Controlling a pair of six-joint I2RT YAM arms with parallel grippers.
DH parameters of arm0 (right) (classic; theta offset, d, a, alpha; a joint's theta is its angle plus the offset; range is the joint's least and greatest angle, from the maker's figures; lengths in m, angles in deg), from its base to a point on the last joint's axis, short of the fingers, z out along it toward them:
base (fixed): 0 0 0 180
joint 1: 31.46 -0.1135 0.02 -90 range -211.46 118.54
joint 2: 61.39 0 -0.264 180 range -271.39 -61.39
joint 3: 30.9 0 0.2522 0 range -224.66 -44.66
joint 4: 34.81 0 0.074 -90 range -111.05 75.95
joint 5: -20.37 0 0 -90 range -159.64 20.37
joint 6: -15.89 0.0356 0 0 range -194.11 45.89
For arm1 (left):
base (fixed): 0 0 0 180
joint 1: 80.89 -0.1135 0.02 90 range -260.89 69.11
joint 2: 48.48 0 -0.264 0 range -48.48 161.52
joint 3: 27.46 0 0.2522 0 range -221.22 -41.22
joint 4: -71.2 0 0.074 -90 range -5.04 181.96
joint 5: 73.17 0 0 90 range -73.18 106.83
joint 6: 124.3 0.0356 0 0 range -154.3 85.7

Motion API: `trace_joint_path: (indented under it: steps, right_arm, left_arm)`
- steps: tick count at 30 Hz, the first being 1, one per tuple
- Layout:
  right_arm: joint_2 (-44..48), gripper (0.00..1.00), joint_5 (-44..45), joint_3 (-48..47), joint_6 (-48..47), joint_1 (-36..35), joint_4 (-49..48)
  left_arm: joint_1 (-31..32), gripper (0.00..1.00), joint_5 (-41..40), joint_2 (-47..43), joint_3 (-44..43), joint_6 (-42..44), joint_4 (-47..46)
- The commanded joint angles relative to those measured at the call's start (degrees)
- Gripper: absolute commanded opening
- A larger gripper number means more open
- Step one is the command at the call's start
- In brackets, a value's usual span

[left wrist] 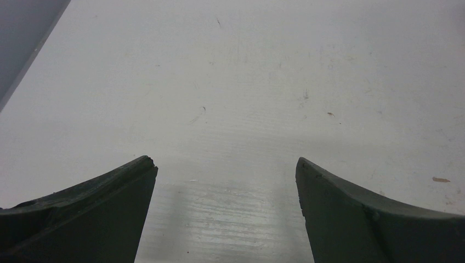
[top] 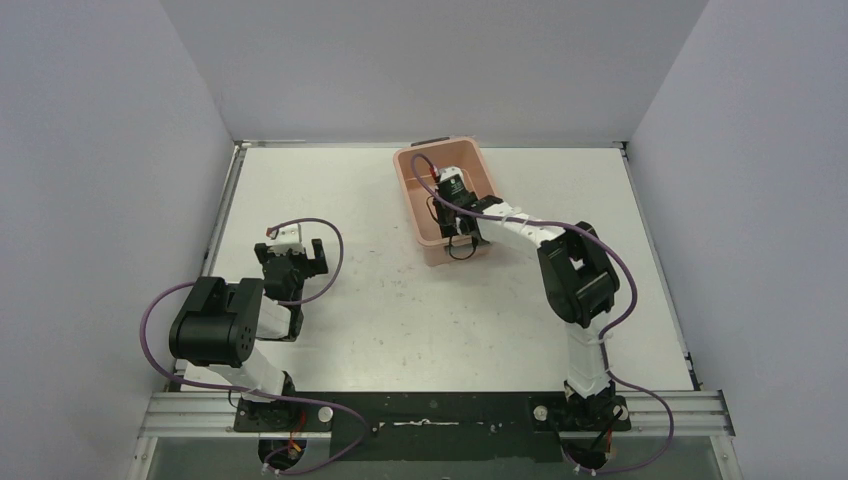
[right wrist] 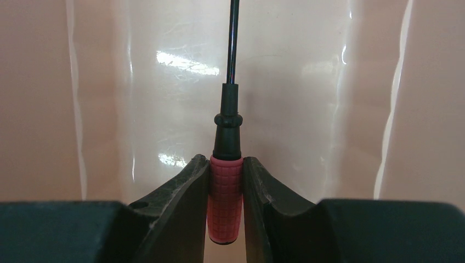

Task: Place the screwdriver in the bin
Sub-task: Place the screwdriver in the bin.

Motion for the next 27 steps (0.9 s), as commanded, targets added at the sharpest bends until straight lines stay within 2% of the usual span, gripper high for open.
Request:
trace_joint_path:
  steps: [1, 5, 7, 10, 18, 22, 24, 27]
  right_arm:
    - [-1.91, 0.04, -2.10, -0.16, 0.23, 1.51, -2.83]
    - [-3.39, 0.08, -3.01, -0.42, 0.33, 2.15, -2.20]
    - [-3.50, 0.14, -3.21, -0.64, 0.33, 2.26, -1.81]
    - [-2.85, 0.34, -3.40, -0.72, 0.24, 2.31, -1.60]
    - [-0.97, 0.65, -3.39, -1.91, -0.10, 2.25, -0.42]
    - [-0.45, 0.93, -3.56, -2.43, -0.33, 2.16, 0.12]
    - [-0.20, 1.00, -3.58, -2.73, -0.37, 2.18, 0.48]
    - [0.12, 1.00, -3.58, -3.66, -0.37, 2.13, 1.45]
  left_arm:
    - [-0.07, 0.97, 0.46, -0.43, -0.79, 0.31, -2.19]
    - [-0.06, 0.97, 0.47, -0.39, -0.79, 0.35, -2.18]
    - [-0.06, 0.97, 0.42, -0.44, -0.79, 0.37, -2.14]
    - [-0.06, 0.97, 0.46, -0.42, -0.79, 0.34, -2.18]
    - [-0.06, 0.97, 0.45, -0.42, -0.79, 0.36, -2.21]
    - [-0.06, 0.97, 0.46, -0.43, -0.79, 0.32, -2.16]
    - [-0.08, 0.97, 0.46, -0.43, -0.79, 0.33, -2.19]
    - [-0.06, 0.97, 0.46, -0.44, -0.79, 0.35, -2.13]
